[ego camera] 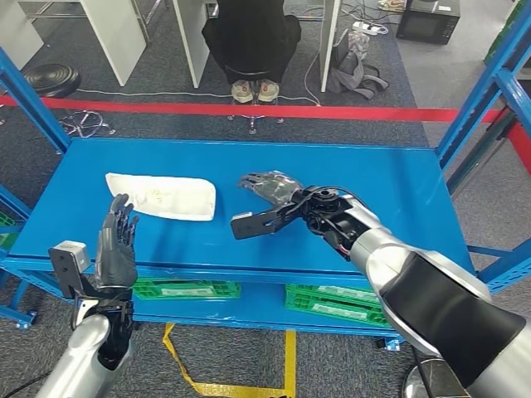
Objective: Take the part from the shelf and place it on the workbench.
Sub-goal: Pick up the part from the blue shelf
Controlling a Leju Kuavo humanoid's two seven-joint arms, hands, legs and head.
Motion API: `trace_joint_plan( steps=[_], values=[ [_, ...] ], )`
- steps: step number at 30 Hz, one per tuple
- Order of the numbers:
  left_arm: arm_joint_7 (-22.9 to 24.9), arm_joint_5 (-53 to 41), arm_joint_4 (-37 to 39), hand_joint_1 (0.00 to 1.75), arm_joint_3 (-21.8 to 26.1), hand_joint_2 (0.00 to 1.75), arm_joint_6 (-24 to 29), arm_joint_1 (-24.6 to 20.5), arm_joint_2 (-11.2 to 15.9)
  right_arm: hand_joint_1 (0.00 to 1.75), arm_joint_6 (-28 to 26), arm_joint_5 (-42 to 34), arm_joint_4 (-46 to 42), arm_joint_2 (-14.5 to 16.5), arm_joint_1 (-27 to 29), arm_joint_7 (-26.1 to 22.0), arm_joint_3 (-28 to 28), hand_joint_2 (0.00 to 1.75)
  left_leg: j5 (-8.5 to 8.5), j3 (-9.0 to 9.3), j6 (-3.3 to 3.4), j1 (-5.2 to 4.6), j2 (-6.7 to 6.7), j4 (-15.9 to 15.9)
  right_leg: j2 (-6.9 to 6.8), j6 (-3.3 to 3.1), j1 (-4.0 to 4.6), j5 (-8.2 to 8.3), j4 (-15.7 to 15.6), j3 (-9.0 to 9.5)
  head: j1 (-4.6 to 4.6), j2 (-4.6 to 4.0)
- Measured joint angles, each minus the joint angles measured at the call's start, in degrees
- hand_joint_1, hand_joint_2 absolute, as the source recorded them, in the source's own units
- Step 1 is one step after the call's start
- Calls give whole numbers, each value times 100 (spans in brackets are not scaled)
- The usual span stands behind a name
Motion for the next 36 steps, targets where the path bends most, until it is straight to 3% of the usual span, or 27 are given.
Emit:
trace_joint_plan(
  steps=[13, 23, 36],
  values=[
    [-49, -28, 56, 0, 0, 0, -29, -1, -42, 0, -307, -19, -24, 191, -181, -271, -7, 175, 0, 1, 0, 1, 0, 0, -1, 0, 0, 0, 0, 2, -1, 0],
    [-71, -35, 139, 0, 0, 0, -34, -11, -109, 0, -179, -147, -170, 476, -246, -454, -45, 175, 0, 2, 0, 1, -1, 0, -1, 0, 2, 0, 0, 2, 1, 0],
    [-86, -50, 244, 0, 0, 0, -116, -70, -185, 0, -76, -254, -216, 579, -244, -501, -133, 175, 0, 2, 0, 0, 0, 1, 0, 0, 1, 0, -1, 3, 1, 0]
  ],
)
